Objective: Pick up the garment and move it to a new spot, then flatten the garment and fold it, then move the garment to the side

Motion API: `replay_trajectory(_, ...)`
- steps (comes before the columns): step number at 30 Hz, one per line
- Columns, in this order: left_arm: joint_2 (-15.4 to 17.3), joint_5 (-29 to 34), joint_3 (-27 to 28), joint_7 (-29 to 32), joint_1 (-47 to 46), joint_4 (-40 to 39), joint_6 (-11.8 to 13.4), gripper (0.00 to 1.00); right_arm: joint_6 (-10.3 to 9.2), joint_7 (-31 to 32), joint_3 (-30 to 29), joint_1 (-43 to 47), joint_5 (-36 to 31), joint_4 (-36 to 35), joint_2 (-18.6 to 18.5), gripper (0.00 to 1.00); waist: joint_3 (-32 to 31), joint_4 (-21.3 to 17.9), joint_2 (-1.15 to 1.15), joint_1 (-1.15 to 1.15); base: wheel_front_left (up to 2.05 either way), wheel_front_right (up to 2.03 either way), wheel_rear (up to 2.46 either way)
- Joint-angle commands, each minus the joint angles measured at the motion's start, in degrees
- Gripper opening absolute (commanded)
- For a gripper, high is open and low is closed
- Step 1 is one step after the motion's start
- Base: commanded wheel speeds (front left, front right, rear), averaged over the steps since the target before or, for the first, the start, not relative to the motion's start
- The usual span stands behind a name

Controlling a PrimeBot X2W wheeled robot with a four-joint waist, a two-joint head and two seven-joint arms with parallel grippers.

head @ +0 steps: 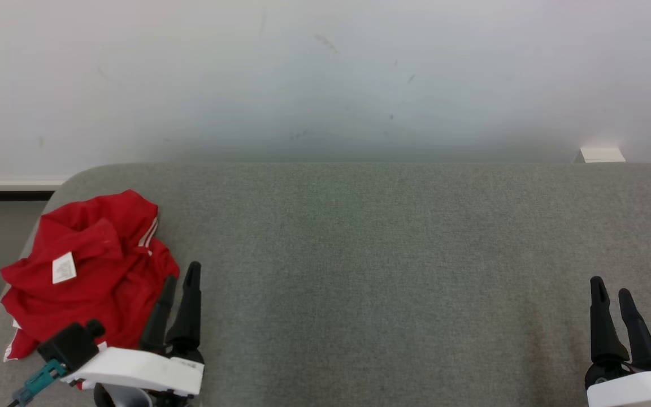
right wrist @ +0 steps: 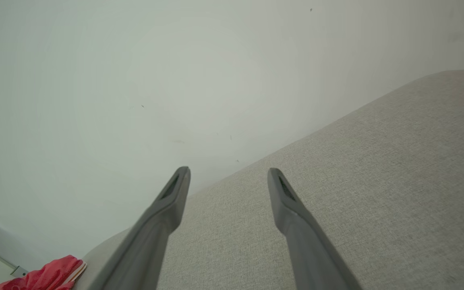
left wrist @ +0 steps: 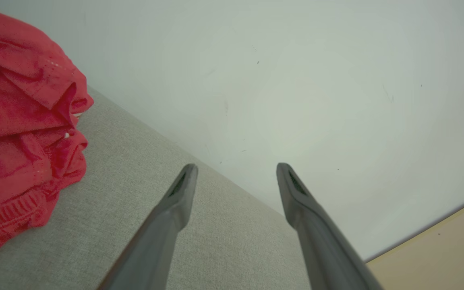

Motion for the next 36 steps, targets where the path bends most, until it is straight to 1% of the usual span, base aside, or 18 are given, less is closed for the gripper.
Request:
replay_trajectory(1, 0.66, 2.17, -0.25, -0.55, -1.49, -0.64, 0.03, 1.0, -0.05, -0.58, 0.18, -0.32, -2.09, -0.83, -0.77, 1.0, 0.03, -0.01, 0.0, 0.0, 0.0, 0.0, 0.0)
replay_trajectory(18, 0.33, 15.56, -0.53, -3.36, -2.18, -0.03, 0.06, 1.0, -0.06, -3.44, 1.11, -0.01, -13.73, -0.22, -1.06, 1.0, 0.46, -0.27, 0.0, 0.0, 0.0, 0.0, 0.0)
replay_trajectory(25, 0.16, 20.48, -0.83, -4.44, -2.34, 0.7, 0.22, 1.0, -0.07, -4.44, 1.38, 0.13, -17.36, 0.26, -1.06, 1.0, 0.45, -0.35, 0.0, 0.0, 0.0, 0.0, 0.0)
replay_trajectory(36, 0.17, 27.54, -1.51, -5.98, -2.34, 2.63, 0.56, 1.0, -0.08, -4.15, 0.97, 0.48, -22.18, 0.29, -0.46, 1.0, 0.56, -0.54, 0.0, 0.0, 0.0, 0.0, 0.0)
